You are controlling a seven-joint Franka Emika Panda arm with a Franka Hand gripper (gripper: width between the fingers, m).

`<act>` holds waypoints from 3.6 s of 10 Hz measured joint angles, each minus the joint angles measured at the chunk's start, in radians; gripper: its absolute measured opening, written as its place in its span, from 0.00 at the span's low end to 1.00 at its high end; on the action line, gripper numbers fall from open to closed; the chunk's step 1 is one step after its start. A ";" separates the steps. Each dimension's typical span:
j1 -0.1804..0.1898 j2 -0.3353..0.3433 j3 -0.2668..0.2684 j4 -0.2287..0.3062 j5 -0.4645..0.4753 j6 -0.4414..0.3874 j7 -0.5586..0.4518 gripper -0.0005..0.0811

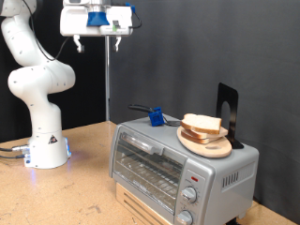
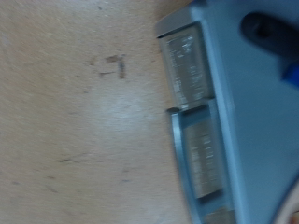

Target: Make a piece of toast with the oven

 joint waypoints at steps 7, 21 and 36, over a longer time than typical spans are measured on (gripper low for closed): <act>0.109 0.095 -0.198 0.044 0.107 0.032 -0.377 1.00; 0.126 0.376 -0.360 0.034 0.205 0.295 -0.611 1.00; 0.106 0.548 -0.292 -0.188 0.181 0.681 -0.566 1.00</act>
